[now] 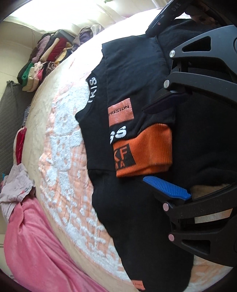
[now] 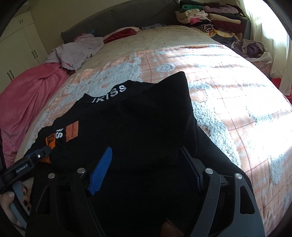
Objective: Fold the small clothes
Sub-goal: 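Lift the sleeve and fold it across the sweatshirt body, then open the right tool, then move the left tool to the other sleeve cuff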
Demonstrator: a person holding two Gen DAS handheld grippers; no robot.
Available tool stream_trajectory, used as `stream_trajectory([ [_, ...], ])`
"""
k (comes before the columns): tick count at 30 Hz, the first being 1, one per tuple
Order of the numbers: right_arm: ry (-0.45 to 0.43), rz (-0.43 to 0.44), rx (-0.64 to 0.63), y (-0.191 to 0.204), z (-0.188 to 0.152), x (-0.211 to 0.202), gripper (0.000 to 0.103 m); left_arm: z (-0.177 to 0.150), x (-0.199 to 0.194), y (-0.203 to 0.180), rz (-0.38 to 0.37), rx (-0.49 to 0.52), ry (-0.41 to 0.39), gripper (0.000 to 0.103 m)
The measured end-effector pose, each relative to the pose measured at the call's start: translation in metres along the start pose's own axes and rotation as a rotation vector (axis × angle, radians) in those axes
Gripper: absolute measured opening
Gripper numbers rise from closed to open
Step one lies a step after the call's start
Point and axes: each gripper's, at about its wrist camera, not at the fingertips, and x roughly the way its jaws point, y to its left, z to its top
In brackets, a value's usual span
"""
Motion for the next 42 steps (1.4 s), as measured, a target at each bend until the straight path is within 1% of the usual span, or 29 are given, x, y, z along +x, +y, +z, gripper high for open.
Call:
stream_trajectory([
  [1, -0.006, 0.007, -0.004, 0.003, 0.0, -0.004, 0.082, -0.001, -0.004, 0.002, -0.001, -0.008, -0.004, 0.068],
  [3, -0.019, 0.027, -0.015, 0.01, -0.001, -0.011, 0.087, -0.003, -0.01, 0.009, -0.003, -0.026, -0.001, 0.07],
  [5, -0.033, 0.041, -0.027, 0.017, -0.002, -0.017, 0.092, -0.004, -0.017, 0.015, -0.001, -0.043, -0.007, 0.075],
  [6, -0.038, 0.046, -0.035, 0.022, -0.002, -0.019, 0.095, -0.004, -0.02, 0.017, 0.0, -0.047, -0.009, 0.079],
  [13, -0.081, 0.062, -0.094, 0.051, -0.005, -0.035, 0.097, -0.006, -0.045, 0.041, 0.02, -0.089, -0.048, 0.092],
  [15, -0.094, 0.073, -0.108, 0.058, -0.006, -0.039, 0.098, -0.008, -0.054, 0.051, 0.029, -0.107, -0.06, 0.093],
  [19, -0.111, 0.088, -0.134, 0.075, -0.006, -0.044, 0.098, -0.011, -0.067, 0.072, 0.064, -0.139, -0.084, 0.093],
  [25, -0.135, 0.103, -0.188, 0.105, -0.008, -0.048, 0.098, -0.015, -0.082, 0.106, 0.106, -0.214, -0.112, 0.093],
  [28, -0.137, 0.121, -0.213, 0.121, -0.009, -0.047, 0.098, -0.018, -0.088, 0.126, 0.139, -0.26, -0.126, 0.093],
  [32, -0.135, 0.135, -0.254, 0.142, -0.011, -0.046, 0.098, -0.022, -0.099, 0.158, 0.195, -0.348, -0.154, 0.093],
  [37, -0.136, 0.166, -0.297, 0.166, -0.011, -0.046, 0.098, -0.028, -0.108, 0.193, 0.247, -0.435, -0.163, 0.093],
  [39, -0.136, 0.177, -0.312, 0.175, -0.011, -0.046, 0.098, -0.03, -0.112, 0.202, 0.256, -0.46, -0.173, 0.093],
  [41, -0.133, 0.192, -0.33, 0.185, -0.011, -0.045, 0.098, -0.033, -0.117, 0.209, 0.288, -0.478, -0.192, 0.093],
  [42, -0.128, 0.2, -0.339, 0.19, -0.011, -0.044, 0.098, -0.034, -0.118, 0.212, 0.292, -0.488, -0.197, 0.093],
])
